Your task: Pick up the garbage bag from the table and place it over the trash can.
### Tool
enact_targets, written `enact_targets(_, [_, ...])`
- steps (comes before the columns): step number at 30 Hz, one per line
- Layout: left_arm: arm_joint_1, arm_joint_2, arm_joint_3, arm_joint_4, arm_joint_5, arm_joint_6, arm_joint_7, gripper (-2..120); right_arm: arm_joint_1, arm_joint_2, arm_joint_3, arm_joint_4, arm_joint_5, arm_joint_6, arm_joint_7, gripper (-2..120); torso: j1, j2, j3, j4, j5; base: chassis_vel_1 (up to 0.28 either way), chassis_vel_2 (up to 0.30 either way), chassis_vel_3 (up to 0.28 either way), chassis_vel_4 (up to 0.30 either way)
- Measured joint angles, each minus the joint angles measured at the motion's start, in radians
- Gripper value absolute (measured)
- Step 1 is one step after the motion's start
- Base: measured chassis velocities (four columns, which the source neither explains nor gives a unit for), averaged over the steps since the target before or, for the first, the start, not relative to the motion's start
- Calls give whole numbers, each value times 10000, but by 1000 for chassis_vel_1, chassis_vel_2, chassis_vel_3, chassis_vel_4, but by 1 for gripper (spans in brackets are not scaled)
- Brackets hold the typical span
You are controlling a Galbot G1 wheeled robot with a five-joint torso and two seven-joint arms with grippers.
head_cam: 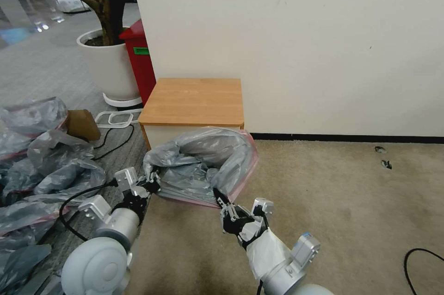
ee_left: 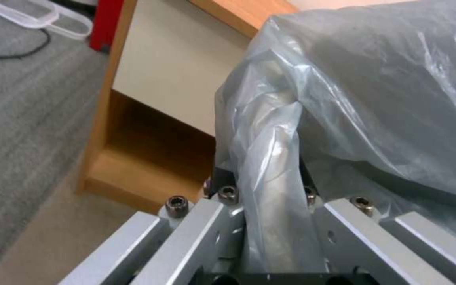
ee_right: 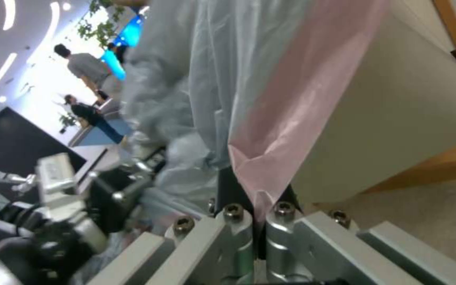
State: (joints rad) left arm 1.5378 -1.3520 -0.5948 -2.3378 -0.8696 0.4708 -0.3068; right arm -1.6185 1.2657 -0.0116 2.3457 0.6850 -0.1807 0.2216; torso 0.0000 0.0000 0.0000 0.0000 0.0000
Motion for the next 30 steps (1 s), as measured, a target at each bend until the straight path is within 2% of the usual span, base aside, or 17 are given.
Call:
enact_targets(7, [45,-49,-68,-255,-1056,349,-207,3,210,77,212,-622,-271,229,3,0,0,0,0,0,1,0,0,0,0])
enact_targets(12, [131,-105,-108,-299,-1345,441,-271,3,288,138,370,-1151,-1472,778,-84,3,0,0,0,0,1,0,0,0,0])
enact_targets(16, [54,-140,-119,-289,-1420,495,-399,3,-219,12,391,-1004,-2848,1146,-457,21,0,0,0,1,1,0,0,0,0])
enact_targets(18, [22,-139,-136,-268,-1445,503,-426,3,-354,-44,389,-903,-3064,1161,-487,24,0,0,0,0,1,0,0,0,0])
enact_targets(20, [-65,-123,-246,-190,-1601,556,-500,3,-914,-274,423,-450,-3673,1177,-530,36,0,0,0,0,0,0,0,0,0])
enact_targets(22, [-75,-122,-278,-172,-1626,570,-508,3,-1030,-318,471,-332,-3747,1177,-530,39,0,0,0,0,0,0,0,0,0])
enact_targets(24, [-107,-120,-407,-78,-1702,616,-530,3,-1429,-416,835,191,-3951,1274,-508,50,0,0,0,0,0,0,0,0,0])
enact_targets(26, [-109,-121,-427,-48,-1720,623,-531,3,-1494,-421,1005,339,-3951,1343,-502,53,0,0,0,0,0,0,0,0,0])
enact_targets(28, [-86,-126,-439,-31,-1800,681,-531,3,-1476,-379,1415,687,-3665,1485,-520,62,-1,0,0,-1,0,0,0,0,0])
enact_targets(30, [-13,-123,-439,-35,-1973,876,-399,3,-913,-198,2042,1056,-2291,1524,-662,72,0,0,0,-2,0,0,0,0,0])
